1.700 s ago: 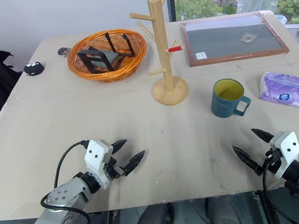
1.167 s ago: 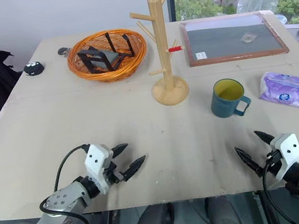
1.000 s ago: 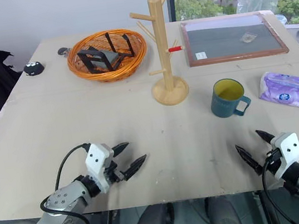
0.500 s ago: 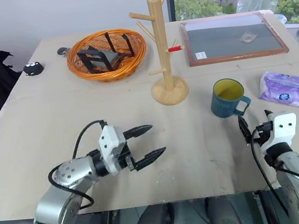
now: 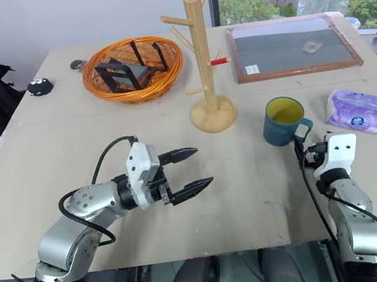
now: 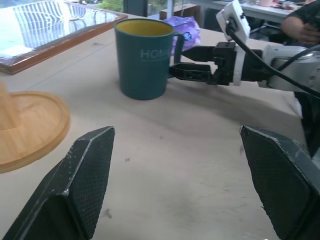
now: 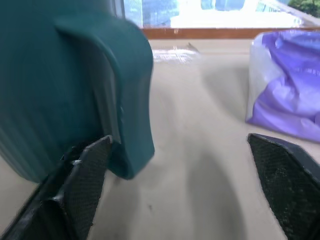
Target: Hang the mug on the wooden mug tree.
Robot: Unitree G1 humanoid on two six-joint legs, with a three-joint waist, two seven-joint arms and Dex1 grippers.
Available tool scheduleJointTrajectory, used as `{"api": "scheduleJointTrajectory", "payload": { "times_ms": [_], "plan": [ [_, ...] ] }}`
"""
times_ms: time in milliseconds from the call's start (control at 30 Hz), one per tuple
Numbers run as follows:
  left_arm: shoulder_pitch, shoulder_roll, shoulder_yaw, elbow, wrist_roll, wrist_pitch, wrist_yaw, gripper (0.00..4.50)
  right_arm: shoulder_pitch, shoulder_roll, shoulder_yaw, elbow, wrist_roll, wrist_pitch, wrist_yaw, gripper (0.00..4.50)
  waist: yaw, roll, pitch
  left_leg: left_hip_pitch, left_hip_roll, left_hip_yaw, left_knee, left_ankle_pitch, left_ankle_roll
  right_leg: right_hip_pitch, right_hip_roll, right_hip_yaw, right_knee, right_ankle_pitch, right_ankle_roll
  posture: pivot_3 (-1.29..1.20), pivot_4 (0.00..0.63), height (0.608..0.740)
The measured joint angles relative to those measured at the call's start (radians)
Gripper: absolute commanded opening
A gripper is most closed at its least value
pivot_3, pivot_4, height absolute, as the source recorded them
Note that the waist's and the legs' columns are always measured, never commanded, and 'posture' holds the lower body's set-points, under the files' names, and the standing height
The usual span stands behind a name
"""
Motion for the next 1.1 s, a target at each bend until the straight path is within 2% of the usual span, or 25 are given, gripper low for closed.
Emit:
{"api": "scheduleJointTrajectory", "payload": {
  "times_ms": [100,200,400,533,667,700,833,900,1100],
  "plan": [
    [0.014,0.001,0.0,0.002,0.008,-0.021,-0.001,4.17,-0.021,-0.01,0.0,0.021,0.001,-0.014,0.011,1.32,-0.001,0.0,0.0,0.0,0.0,0.0,0.0,0.0,0.0,0.0,0.0,0.0,0.0,0.0,0.0,0.0,0.15,0.74],
    [0.033,0.002,0.0,0.006,0.026,-0.039,0.002,4.17,-0.032,-0.026,-0.001,0.041,0.002,-0.021,0.031,0.02,0.0,0.0,0.0,0.0,0.0,0.0,0.0,0.0,0.0,0.0,0.0,0.0,0.0,0.0,0.0,0.0,0.15,0.74],
    [0.08,-0.037,0.01,0.036,0.062,-0.088,0.054,4.17,-0.035,-0.119,0.009,0.062,0.023,-0.015,0.143,0.02,0.001,0.0,0.0,0.0,0.0,0.0,0.0,-0.001,0.001,0.0,0.0,0.001,0.0,0.0,0.0,0.0,0.15,0.74],
    [0.127,-0.105,0.057,0.037,0.025,-0.119,0.087,4.17,-0.103,-0.278,0.015,0.075,0.099,0.001,0.355,0.02,-0.002,0.002,0.002,0.0,0.0,0.001,0.0,-0.002,0.004,0.0,0.0,0.001,0.0,0.0,0.0,0.0,0.15,0.74],
    [0.192,-0.173,0.126,0.034,-0.041,-0.176,0.096,4.17,-0.331,-0.493,0.047,0.106,0.157,0.059,0.596,0.02,-0.008,0.002,0.003,0.0,0.003,0.002,0.0,-0.002,0.005,0.0,0.0,0.001,0.0,0.0,0.0,0.0,0.15,0.74],
    [0.193,-0.177,0.127,0.034,-0.043,-0.18,0.096,4.17,-0.352,-0.506,0.048,0.108,0.161,0.065,0.61,0.02,-0.007,0.002,0.003,0.0,0.003,0.002,0.0,-0.002,0.005,0.0,0.0,0.001,0.0,0.0,0.0,0.0,0.15,0.74],
    [0.208,-0.209,0.175,0.03,-0.095,-0.231,0.096,4.17,-0.624,-0.599,0.141,0.219,0.193,0.133,0.832,0.02,0.003,0.0,0.003,-0.001,0.004,0.0,0.001,-0.002,0.004,0.0,-0.001,-0.001,-0.002,0.0,0.0,0.0,0.15,0.74],
    [0.207,-0.221,0.193,0.03,-0.097,-0.254,0.103,4.17,-0.75,-0.615,0.191,0.3,0.186,0.158,0.918,0.02,0.003,0.0,0.004,-0.002,0.003,0.001,0.001,-0.002,0.004,0.0,-0.001,-0.001,-0.002,0.0,0.0,0.0,0.15,0.74],
    [0.206,-0.227,0.194,0.029,-0.084,-0.295,0.118,4.17,-0.965,-0.617,0.289,0.48,0.13,0.15,1.068,0.02,0.002,-0.001,0.004,-0.004,0.003,0.0,0.0,0.0,0.0,-0.002,-0.001,-0.001,-0.003,0.0,0.0,0.0,0.15,0.74]
  ]
}}
